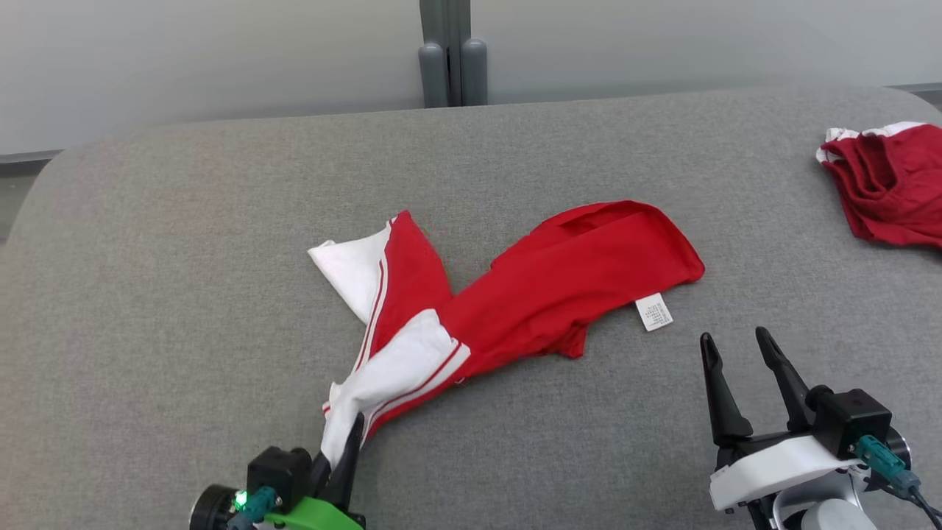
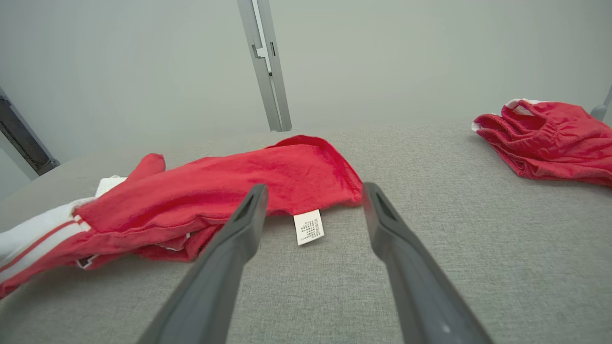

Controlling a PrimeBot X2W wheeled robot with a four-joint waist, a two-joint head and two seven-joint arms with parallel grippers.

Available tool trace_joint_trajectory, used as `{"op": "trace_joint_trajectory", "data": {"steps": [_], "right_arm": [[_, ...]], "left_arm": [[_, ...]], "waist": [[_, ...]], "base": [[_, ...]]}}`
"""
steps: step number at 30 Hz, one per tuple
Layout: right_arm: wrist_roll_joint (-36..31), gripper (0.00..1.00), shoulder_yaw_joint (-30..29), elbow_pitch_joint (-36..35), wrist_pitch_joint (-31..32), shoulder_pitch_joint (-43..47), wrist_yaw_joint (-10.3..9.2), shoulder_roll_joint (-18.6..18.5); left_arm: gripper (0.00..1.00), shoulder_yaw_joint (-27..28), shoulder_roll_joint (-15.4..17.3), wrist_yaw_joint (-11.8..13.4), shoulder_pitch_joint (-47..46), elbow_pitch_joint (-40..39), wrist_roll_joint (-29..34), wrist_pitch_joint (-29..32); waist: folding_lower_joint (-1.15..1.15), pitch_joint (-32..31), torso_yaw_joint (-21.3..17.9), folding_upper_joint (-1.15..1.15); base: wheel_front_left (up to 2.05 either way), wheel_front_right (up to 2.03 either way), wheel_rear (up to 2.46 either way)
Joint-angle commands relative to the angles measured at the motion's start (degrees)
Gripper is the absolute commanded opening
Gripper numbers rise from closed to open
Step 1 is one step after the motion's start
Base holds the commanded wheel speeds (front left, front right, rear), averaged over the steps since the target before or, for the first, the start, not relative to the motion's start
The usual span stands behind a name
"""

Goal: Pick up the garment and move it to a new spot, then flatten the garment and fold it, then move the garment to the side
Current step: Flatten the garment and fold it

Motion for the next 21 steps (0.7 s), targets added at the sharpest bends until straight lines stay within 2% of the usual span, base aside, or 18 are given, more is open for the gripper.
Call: {"op": "trace_joint_trajectory", "data": {"steps": [1,4,5,6,7,21], "right_arm": [[-0.10,1.00,0.21,0.21,-0.16,0.87,-0.10,-0.17],[-0.01,1.00,0.42,0.48,-0.16,0.88,-0.10,-0.16],[0.02,1.00,0.48,0.55,-0.16,0.89,-0.10,-0.15],[0.06,1.00,0.53,0.63,-0.16,0.95,-0.10,-0.20],[0.15,1.00,0.59,0.76,-0.16,1.05,-0.10,-0.32],[0.04,1.00,-0.97,2.38,-0.16,1.31,-0.10,-1.32]], "left_arm": [[0.00,0.69,-0.28,0.20,1.00,-0.14,-0.14,0.02],[0.00,2.32,-0.91,0.79,2.29,-0.07,0.13,0.02],[0.35,3.07,-1.11,1.09,2.47,-0.48,0.34,0.02],[0.79,3.80,-1.19,1.29,2.55,-1.07,0.69,0.01],[1.00,4.72,-1.22,1.69,2.66,-1.88,1.02,0.02],[1.00,16.77,-3.28,3.40,5.77,-14.00,4.61,0.02]], "waist": [[0.00,-0.89,0.90,0.00],[0.00,-1.34,1.21,0.00],[0.00,-1.52,1.27,0.00],[0.00,-1.65,1.30,0.00],[0.00,-1.85,1.30,0.00],[0.00,-3.40,1.37,0.00]], "base": [[0.00,0.00,0.00],[0.00,0.00,0.00],[0.00,0.00,0.00],[0.00,0.00,0.00],[0.00,0.00,0.00],[0.00,0.00,0.00]]}}
